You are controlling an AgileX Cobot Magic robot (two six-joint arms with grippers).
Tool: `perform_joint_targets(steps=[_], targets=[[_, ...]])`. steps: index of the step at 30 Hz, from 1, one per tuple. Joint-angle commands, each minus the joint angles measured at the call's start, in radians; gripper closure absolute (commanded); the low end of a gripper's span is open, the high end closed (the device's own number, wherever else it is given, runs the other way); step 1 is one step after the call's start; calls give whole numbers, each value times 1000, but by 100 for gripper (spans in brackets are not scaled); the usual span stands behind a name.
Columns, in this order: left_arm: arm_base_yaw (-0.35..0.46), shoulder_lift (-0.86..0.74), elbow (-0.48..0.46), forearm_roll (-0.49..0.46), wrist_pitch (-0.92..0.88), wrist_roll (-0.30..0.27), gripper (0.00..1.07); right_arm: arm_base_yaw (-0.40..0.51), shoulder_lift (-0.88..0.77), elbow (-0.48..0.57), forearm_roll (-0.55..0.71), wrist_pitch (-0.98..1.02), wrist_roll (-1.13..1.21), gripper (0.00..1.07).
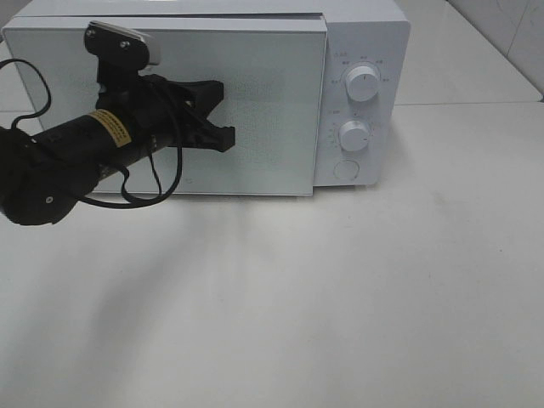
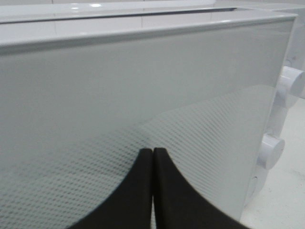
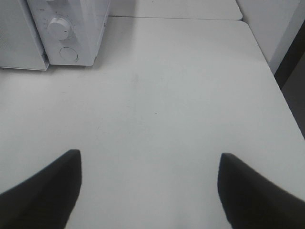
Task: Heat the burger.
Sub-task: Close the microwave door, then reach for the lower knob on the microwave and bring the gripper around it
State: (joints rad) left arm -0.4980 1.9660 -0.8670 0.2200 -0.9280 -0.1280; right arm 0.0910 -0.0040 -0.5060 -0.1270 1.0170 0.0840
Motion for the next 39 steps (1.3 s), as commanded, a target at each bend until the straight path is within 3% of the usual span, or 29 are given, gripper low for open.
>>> perform_joint_targets(steps=[1,17,24,33,35,36,37,38,39], targets=[[-10,35,-82,-85,31,-5,107,-7,-27,1,5,-10,8,32],[-53,149,-318,-108,141,-17,107,-7,-26,1,5,-10,8,32],[-89,137,-315,-60,190,-30,107,-7,-26,1,5,-10,8,32],[-187,48,-315,-29,513,-51,107,-7,-26,1,5,-10,8,32],[-202,28,-315,-29,613,-72,102,-7,-26,1,5,-10,8,32],[-211,17,-315,-29,672,-79,95,-7,-26,1,5,-10,8,32],[-232,-10,-315,-29,789,-84,75,-7,-26,1,5,-10,8,32],[-232,-10,-315,-29,789,-84,75,-7,-26,1,5,-10,8,32],[-245,-20,-315,-29,851,-85,60,-7,-26,1,5,-10,8,32]])
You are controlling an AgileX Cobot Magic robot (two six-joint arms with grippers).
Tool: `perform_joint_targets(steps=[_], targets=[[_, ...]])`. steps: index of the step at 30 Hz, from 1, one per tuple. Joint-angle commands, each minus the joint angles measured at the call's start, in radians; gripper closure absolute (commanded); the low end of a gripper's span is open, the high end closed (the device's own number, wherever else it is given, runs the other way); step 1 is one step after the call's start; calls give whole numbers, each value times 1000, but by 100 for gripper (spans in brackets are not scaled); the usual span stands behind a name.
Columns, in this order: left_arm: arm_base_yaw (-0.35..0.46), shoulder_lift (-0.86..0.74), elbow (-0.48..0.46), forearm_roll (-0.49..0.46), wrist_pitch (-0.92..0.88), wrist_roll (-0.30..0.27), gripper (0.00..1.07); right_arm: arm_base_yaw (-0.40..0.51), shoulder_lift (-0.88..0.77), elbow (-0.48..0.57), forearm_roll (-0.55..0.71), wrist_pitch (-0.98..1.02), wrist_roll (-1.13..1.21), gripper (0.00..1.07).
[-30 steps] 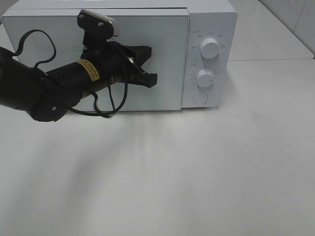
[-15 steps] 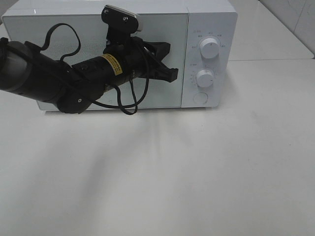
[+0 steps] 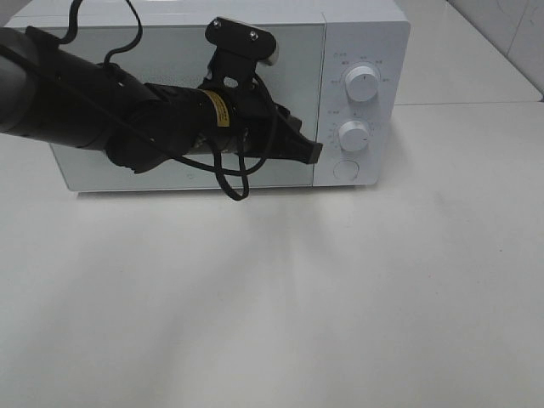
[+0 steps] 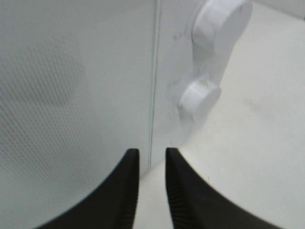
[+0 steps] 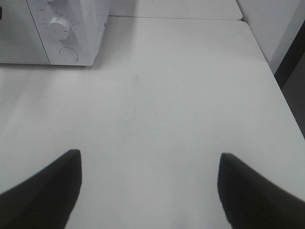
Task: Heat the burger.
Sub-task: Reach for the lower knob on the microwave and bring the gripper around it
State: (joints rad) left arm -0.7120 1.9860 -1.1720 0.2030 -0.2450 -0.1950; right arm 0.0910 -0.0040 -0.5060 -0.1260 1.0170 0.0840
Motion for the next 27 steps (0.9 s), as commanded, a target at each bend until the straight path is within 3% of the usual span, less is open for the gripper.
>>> perform_joint_targets(steps=[1,2,4,10,14,18,27], targets=[[-59,-62,-10,-11,288,-17,26,-7,-26,1,4,-10,8,32],[-59,-62,-10,-11,288,-17,26,-7,-26,1,4,-10,8,32],[-96,-82,-10,-12,453,-16,5,-7,-26,1,4,-10,8,32],[-152,-130,-10,-12,742,-16,7,-7,-26,1,4,-10,8,32],[-158,-152,-10,-14,857,-16,7,-7,-26,1,4,-10,8,32],[-158,-193,-11,-18,1084,-15,7,-7,-26,1,4,-10,8,32],[-126,-296,-11,-50,1258,-19,7,-7,-26,1,4,-10,8,32]])
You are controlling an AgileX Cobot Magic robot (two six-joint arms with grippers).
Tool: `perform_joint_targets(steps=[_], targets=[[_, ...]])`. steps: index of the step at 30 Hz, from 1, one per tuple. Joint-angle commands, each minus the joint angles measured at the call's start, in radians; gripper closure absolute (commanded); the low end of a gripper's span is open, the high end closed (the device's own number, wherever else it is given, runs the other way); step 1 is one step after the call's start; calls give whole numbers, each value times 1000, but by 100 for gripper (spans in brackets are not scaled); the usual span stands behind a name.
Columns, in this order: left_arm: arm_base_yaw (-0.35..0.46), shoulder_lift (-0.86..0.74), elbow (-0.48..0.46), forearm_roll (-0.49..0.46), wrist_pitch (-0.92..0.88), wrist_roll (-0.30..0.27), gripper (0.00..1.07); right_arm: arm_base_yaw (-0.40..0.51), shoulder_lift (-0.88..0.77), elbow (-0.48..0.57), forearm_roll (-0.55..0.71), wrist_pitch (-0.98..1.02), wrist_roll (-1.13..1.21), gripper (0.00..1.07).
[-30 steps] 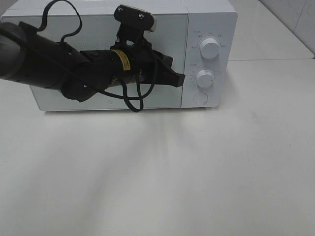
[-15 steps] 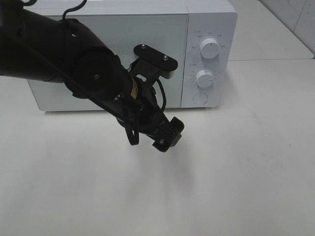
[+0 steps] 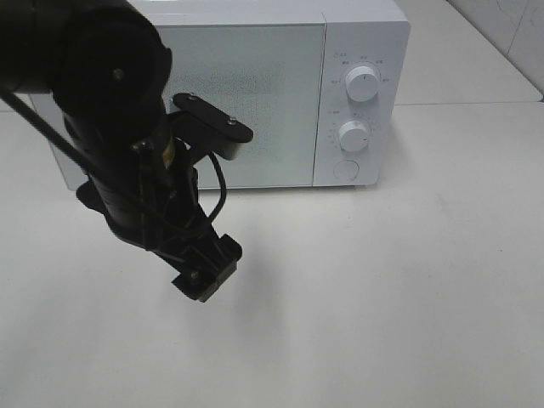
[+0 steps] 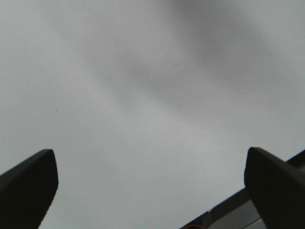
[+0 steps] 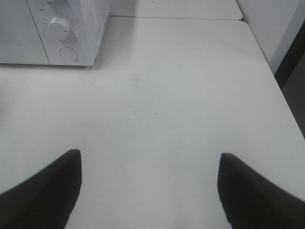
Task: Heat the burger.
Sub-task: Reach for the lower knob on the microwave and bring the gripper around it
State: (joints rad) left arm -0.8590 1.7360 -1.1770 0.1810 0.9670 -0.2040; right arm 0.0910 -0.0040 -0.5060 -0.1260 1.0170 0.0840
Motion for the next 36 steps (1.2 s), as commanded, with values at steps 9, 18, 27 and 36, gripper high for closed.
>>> perform_joint_targets(steps=[9,18,27,36], targets=[[284,-248,-6,-126,122,75,7,-7,-26,1,4,-10,8,32],[730,-465,-6,-205,228,236,7,-7,-26,1,4,-10,8,32],[945,-637,64,-290,234,291,7,-7,-26,1,4,-10,8,32],[945,-901,369,-259,106,290,7,-7,-26,1,4,-10,8,32]])
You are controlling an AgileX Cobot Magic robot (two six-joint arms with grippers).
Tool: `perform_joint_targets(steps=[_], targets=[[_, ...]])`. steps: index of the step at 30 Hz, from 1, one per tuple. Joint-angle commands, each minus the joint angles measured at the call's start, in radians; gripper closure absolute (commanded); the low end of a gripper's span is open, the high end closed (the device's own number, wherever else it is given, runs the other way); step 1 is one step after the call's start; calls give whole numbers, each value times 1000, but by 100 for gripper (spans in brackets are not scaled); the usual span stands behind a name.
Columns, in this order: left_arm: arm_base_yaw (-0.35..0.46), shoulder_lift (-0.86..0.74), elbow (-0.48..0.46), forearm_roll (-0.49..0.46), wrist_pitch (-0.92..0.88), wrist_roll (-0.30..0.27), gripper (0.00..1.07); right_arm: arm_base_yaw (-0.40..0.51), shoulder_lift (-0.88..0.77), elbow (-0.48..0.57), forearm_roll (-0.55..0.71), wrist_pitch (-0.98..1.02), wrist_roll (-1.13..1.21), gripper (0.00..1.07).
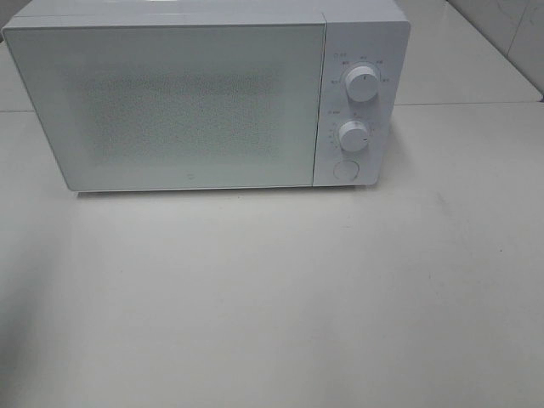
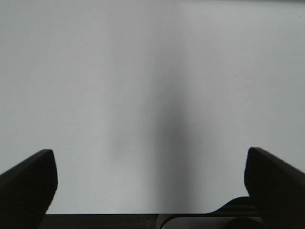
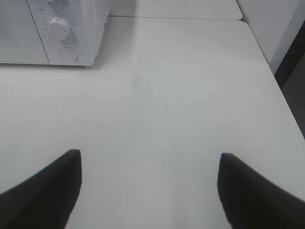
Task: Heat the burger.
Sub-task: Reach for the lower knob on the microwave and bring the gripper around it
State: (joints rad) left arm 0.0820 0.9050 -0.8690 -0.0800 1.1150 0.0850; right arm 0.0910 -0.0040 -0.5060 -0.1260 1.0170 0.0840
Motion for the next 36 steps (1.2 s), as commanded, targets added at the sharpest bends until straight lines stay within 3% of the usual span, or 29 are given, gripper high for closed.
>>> perform_joint_targets(steps=[1,5,27,36], targets=[[4,-70,61,2,-42,1,7,-7,-26,1,4,-10,8,32],[4,-204,139,9,-38,1,7,-7,-26,1,3,-10,12,32],[4,-708,374,24,-75,1,7,-7,-26,1,3,-10,12,32],[4,-858,371,34,-75,1,7,-7,-26,1,3,-10,12,32]])
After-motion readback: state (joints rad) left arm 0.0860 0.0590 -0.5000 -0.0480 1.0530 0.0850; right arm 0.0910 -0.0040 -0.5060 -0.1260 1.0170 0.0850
